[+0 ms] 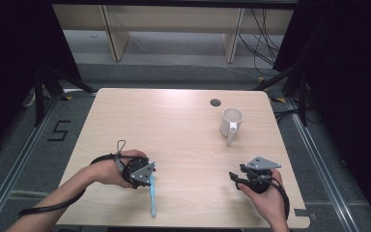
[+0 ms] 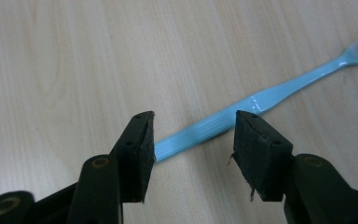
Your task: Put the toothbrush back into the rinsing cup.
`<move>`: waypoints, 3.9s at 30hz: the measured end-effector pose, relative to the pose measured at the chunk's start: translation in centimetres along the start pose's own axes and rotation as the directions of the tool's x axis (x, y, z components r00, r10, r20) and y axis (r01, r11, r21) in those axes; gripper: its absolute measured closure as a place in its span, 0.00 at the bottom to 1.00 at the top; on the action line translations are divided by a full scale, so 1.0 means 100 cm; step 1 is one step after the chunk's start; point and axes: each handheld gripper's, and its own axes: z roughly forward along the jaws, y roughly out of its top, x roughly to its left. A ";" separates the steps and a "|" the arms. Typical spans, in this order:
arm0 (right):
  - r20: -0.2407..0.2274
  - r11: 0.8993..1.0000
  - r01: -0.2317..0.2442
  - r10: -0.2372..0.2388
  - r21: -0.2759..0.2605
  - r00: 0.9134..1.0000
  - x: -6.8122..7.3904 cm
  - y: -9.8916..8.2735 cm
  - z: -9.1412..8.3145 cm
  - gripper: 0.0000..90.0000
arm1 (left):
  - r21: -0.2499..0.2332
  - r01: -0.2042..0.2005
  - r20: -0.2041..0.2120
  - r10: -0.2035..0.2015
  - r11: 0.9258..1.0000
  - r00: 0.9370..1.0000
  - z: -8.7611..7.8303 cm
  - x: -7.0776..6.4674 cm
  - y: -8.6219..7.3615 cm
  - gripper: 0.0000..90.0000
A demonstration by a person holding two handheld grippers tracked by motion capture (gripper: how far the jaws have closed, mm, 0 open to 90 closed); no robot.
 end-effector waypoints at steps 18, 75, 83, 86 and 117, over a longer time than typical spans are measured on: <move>-0.010 1.000 0.005 -0.005 0.002 1.000 0.001 -0.001 0.003 0.52 | 0.114 -0.160 0.112 0.147 0.981 0.983 0.006 0.006 0.010 0.55; -0.039 1.000 -0.023 0.024 0.014 0.999 0.004 0.001 0.002 0.51 | 0.181 -0.293 0.272 0.238 0.939 0.932 0.024 0.024 0.026 0.62; -0.045 0.999 -0.027 0.028 0.027 0.999 0.005 0.001 0.002 0.51 | 0.220 -0.222 0.305 0.149 0.950 0.941 0.025 0.025 0.027 0.73; -0.042 1.000 -0.012 0.013 0.017 0.999 0.004 0.000 0.003 0.51 | 0.250 -0.162 0.313 0.079 0.954 0.946 0.025 0.026 0.027 0.78; -0.044 1.000 -0.020 0.021 0.024 0.999 0.004 0.000 0.003 0.51 | 0.280 0.172 0.212 -0.235 0.945 0.948 0.017 0.013 0.014 0.87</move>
